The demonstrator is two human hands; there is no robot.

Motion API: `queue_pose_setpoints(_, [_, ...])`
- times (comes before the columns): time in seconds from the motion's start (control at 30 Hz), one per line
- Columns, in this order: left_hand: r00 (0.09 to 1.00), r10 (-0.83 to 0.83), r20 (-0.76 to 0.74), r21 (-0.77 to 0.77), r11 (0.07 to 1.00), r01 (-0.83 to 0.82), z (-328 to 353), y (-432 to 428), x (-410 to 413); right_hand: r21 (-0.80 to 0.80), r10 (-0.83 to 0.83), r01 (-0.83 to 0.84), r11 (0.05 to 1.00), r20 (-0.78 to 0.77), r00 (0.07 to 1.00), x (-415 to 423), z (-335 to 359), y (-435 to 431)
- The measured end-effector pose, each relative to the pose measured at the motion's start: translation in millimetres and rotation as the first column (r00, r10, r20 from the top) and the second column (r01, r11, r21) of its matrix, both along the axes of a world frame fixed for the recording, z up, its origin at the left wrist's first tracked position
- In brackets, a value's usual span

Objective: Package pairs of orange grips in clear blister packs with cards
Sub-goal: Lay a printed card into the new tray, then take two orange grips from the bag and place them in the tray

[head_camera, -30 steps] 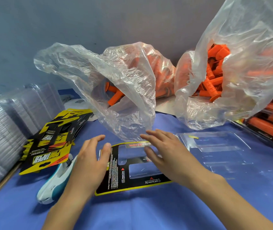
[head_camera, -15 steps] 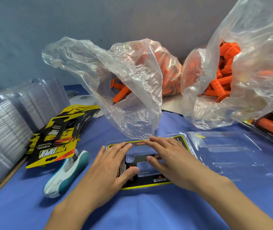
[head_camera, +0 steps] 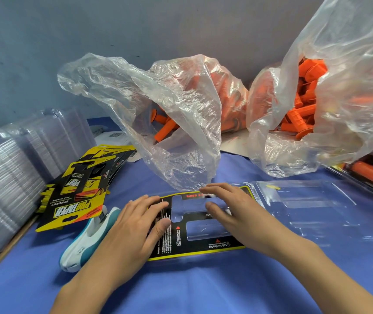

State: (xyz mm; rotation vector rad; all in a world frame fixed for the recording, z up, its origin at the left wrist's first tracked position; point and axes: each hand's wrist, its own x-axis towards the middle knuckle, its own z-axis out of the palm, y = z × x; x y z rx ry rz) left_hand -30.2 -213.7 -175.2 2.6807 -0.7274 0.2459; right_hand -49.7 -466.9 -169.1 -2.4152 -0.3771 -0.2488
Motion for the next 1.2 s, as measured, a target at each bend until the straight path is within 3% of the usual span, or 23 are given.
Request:
queue_pose_setpoints(0.27, [0.996,0.034,0.084,-0.110,0.994,-0.024,4,-7,1,0.303,-0.067,0.034,0.952,0.099,0.993,-1,23,-4])
queue_pose_setpoints(0.43, [0.988,0.009,0.156,-0.191,0.981,0.021,10,-27,0,0.354,-0.153,0.122,0.927,0.059,0.986,13,31,-26])
queue_pose_setpoints(0.6, [0.971,-0.018,0.238,-0.301,0.949,0.092,16,-59,-3,0.530,-0.250,0.183,0.828,0.057,0.967,21,43,-49])
queue_pose_setpoints(0.83, [0.946,-0.183,0.269,-0.383,0.881,0.280,29,-116,-18,0.754,-0.362,0.278,0.595,-0.057,0.930,23,60,-87])
queue_pose_setpoints(1.03, [0.880,-0.439,0.183,-0.445,0.761,0.472,71,-229,1,0.949,-0.336,0.282,0.137,-0.223,0.915,28,69,-132])
queue_pose_setpoints(1.1, [0.880,-0.466,0.090,-0.487,0.751,0.447,83,-276,24,0.969,-0.321,0.246,0.012,-0.229,0.919,27,67,-145])
queue_pose_setpoints(1.2, [0.932,-0.357,-0.062,-0.490,0.825,0.284,89,-341,73,0.963,-0.310,0.249,-0.105,-0.270,0.912,26,64,-162])
